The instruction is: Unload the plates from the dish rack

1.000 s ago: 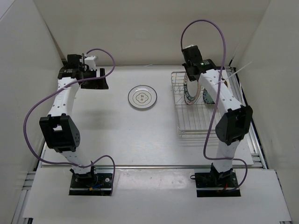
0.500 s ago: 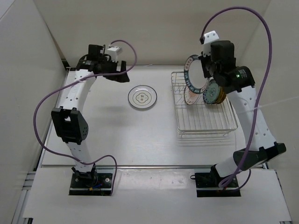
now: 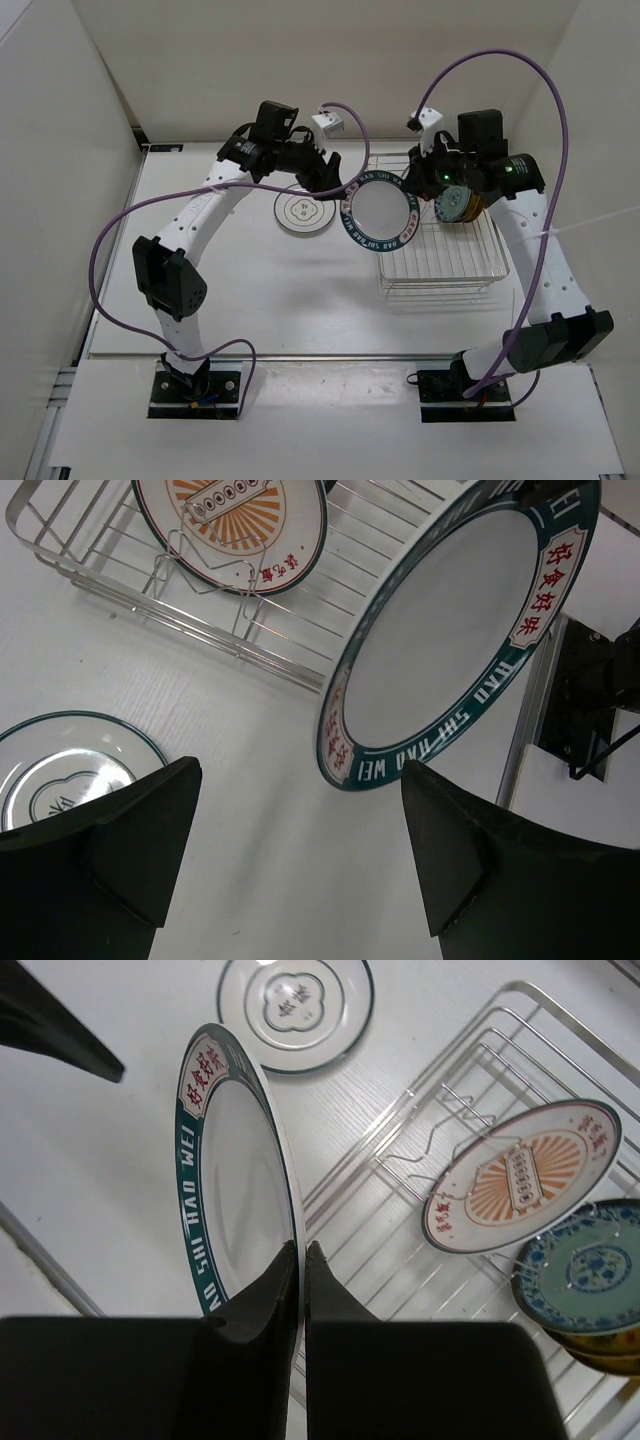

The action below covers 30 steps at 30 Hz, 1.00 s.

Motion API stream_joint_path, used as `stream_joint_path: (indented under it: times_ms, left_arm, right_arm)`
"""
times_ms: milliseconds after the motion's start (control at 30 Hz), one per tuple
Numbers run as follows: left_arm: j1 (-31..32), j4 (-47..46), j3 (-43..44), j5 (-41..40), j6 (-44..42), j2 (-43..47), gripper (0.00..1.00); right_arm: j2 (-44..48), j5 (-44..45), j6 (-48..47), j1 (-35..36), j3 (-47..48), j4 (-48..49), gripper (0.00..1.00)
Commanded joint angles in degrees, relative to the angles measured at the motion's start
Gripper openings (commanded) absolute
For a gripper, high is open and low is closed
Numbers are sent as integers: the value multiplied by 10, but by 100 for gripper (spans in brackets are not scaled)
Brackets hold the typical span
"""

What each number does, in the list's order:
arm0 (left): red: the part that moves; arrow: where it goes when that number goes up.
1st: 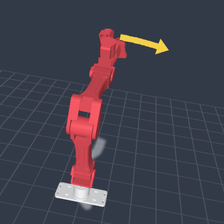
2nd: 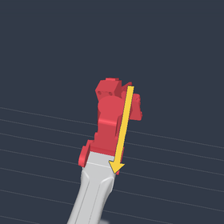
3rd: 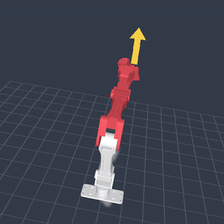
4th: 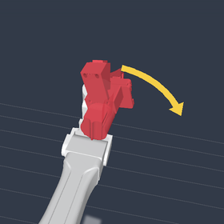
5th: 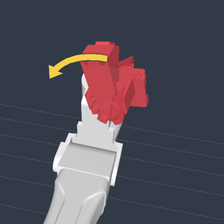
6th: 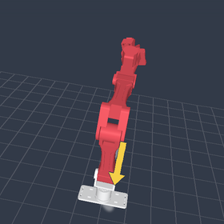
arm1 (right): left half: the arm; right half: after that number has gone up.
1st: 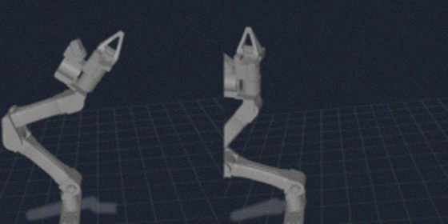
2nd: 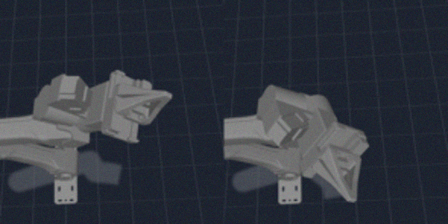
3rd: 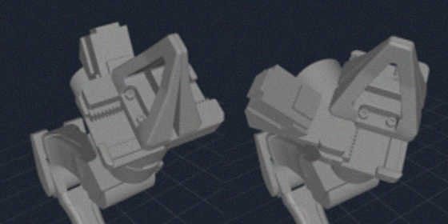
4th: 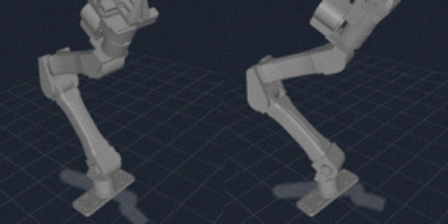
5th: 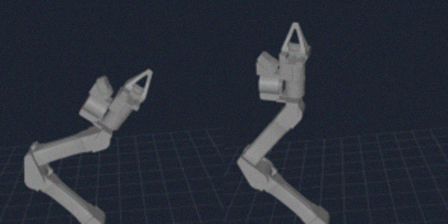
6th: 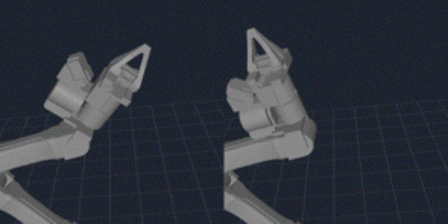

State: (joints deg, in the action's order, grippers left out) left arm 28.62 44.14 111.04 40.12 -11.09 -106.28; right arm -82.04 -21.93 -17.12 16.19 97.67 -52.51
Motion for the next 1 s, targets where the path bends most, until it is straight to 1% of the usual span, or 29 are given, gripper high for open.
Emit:
stream_joint_path:
  times_ms: [0,67,133,167,233,267,300,333,433,467,567,667,733,800,833,867,900,933,967]
  left_arm:
    - [-3,-6,8,35,-3,26,92]
    - [-3,-6,8,45,3,20,86]
    - [2,-12,2,51,9,20,83]
    - [2,-12,2,57,14,20,78]
    - [2,-18,2,65,19,15,73]
    - [2,-18,2,72,20,15,68]
    - [7,-18,2,77,26,15,54]
    - [7,-24,2,77,27,15,47]
    - [7,-24,2,85,40,10,35]
    - [13,-24,2,90,45,10,23]
    - [19,-29,2,95,45,5,11]
    - [24,-38,-4,111,66,5,11]
    - [24,-55,-27,111,88,5,11]
    - [24,-84,-40,90,130,12,11]
    - [24,-93,-50,77,145,19,11]
    - [24,-102,-50,59,157,19,11]
    - [24,-107,-50,47,172,26,11]
    - [24,-107,-50,35,172,26,11]
    - [24,-107,-44,15,172,26,11]
  right_arm:
    - [36,-95,-9,-6,9,43,0]
    - [36,-114,-9,-12,9,43,0]
    - [36,-129,-9,-19,9,49,0]
    - [36,-135,-4,-25,9,49,0]
    - [30,-140,-4,-25,9,49,0]
    - [30,-145,-4,-25,9,49,0]
    - [30,-145,-4,-25,9,49,0]
    - [30,-140,-4,-25,9,49,0]
    - [25,-140,2,-30,3,49,0]
    - [25,-140,2,-30,3,54,0]
    - [20,-140,2,-36,3,54,0]
    - [20,-145,8,-41,3,60,0]
    - [14,-145,13,-47,3,60,0]
    - [14,-145,24,-47,-3,65,0]
    - [14,-140,24,-47,-3,65,4]
    - [14,-133,31,-47,-11,76,15]
    - [14,-122,45,-47,-22,82,41]
    - [8,-98,51,-47,-27,87,58]
    - [8,-88,51,-47,-27,87,59]
